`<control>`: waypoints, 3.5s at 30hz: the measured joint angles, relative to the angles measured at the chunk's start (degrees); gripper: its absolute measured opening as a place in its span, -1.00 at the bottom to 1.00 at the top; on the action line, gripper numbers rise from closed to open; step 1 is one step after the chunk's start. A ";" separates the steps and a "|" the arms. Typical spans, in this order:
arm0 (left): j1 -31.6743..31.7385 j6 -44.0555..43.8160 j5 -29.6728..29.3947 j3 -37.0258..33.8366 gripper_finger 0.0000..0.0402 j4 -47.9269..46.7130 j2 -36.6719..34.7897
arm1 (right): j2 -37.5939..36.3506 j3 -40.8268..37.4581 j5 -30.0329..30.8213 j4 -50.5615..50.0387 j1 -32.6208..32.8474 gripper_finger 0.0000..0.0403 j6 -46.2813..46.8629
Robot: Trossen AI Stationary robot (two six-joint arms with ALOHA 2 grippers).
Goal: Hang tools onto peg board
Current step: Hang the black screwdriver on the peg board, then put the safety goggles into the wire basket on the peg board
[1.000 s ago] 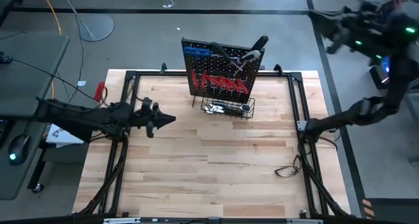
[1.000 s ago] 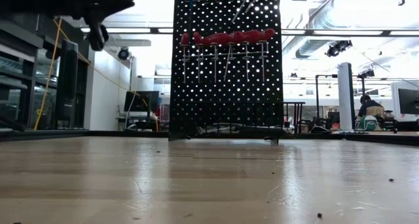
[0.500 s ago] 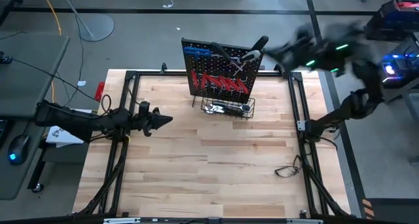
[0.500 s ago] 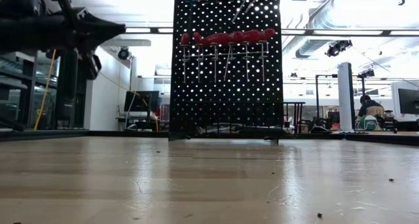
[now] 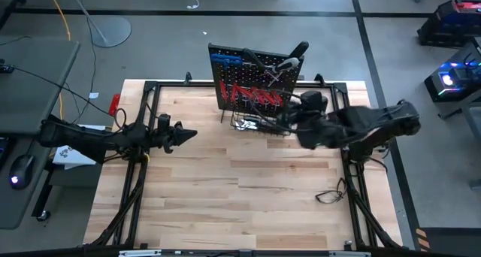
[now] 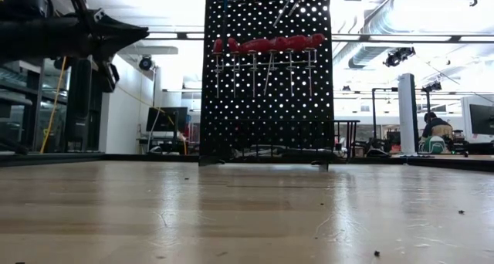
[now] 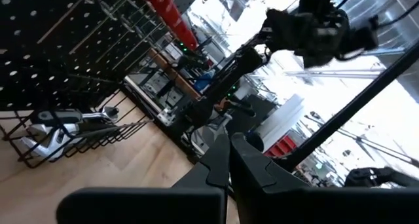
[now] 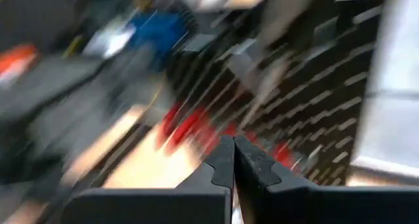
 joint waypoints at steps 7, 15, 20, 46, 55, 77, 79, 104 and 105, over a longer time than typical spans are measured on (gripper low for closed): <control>0.00 -2.90 -0.03 0.00 -1.00 -0.29 0.00 | 0.42 -10.42 16.09 12.61 -5.53 -1.00 4.40; 0.00 -3.00 0.00 0.00 -1.00 -0.55 0.00 | 0.42 -13.40 13.04 22.21 -12.48 -1.00 -9.18; 0.00 -3.00 0.01 0.00 -1.00 -0.69 0.00 | 0.42 -13.40 12.39 22.42 -14.50 -1.00 -10.45; 0.00 -4.00 -0.28 0.00 -1.00 -2.33 0.00 | 8.34 -13.40 1.24 30.68 -16.05 -1.00 -11.07; 0.00 -4.42 -0.26 0.00 -1.00 -2.69 0.00 | 10.23 -13.40 -7.57 31.46 -15.95 -1.00 -11.11; 0.00 2.26 2.25 0.00 -1.00 -4.12 0.04 | 3.85 -13.31 -23.58 -1.04 -1.80 -1.00 2.37; -0.02 4.70 2.32 0.01 -1.00 -4.79 0.04 | 3.56 -13.31 -25.02 -3.36 -0.42 -1.00 5.46; 5.81 16.72 2.19 0.02 -1.00 -6.50 0.17 | -23.91 -75.40 -41.97 77.79 -5.57 -1.00 -15.28; 5.81 16.70 2.19 0.02 -1.00 -6.52 0.17 | -23.91 -78.21 -42.84 81.54 -6.89 -1.00 -15.75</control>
